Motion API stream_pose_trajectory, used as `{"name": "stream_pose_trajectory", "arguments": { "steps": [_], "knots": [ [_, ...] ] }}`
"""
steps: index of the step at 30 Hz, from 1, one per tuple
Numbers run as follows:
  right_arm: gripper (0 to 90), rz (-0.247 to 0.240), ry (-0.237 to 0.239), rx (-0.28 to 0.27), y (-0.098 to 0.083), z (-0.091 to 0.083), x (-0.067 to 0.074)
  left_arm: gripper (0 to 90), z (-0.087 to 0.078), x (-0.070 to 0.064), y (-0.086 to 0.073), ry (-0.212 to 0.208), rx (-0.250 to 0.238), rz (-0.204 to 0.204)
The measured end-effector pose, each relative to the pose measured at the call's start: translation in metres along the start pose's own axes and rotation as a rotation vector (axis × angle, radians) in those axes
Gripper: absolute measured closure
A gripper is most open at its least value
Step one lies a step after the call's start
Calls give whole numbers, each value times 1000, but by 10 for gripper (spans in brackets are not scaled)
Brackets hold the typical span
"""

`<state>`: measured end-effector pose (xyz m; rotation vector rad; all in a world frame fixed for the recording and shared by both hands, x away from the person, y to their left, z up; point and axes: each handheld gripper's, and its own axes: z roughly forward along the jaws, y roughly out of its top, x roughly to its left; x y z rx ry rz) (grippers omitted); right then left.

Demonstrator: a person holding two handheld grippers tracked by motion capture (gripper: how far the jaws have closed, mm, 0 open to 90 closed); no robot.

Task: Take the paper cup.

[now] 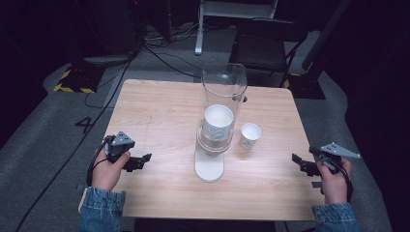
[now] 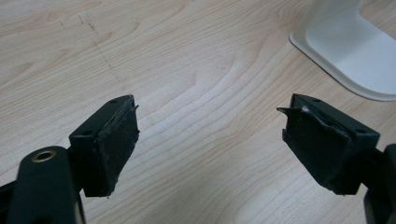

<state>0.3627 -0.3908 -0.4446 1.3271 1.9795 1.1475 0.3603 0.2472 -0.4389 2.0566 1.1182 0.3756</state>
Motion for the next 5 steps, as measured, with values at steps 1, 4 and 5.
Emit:
{"name": "stream_pose_trajectory", "arguments": {
  "steps": [1, 4, 5],
  "knots": [
    [159, -1, 4, 4, 0, 0, 1, 178, 0, -1, 0, -3, 1, 2],
    [159, -2, 11, 3, 1, 1, 3, 175, -1, -2, 0, -9, -2, 2],
    [159, -2, 11, 3, 1, 1, 3, 175, -1, -2, 0, -9, -2, 2]
  ]
}}
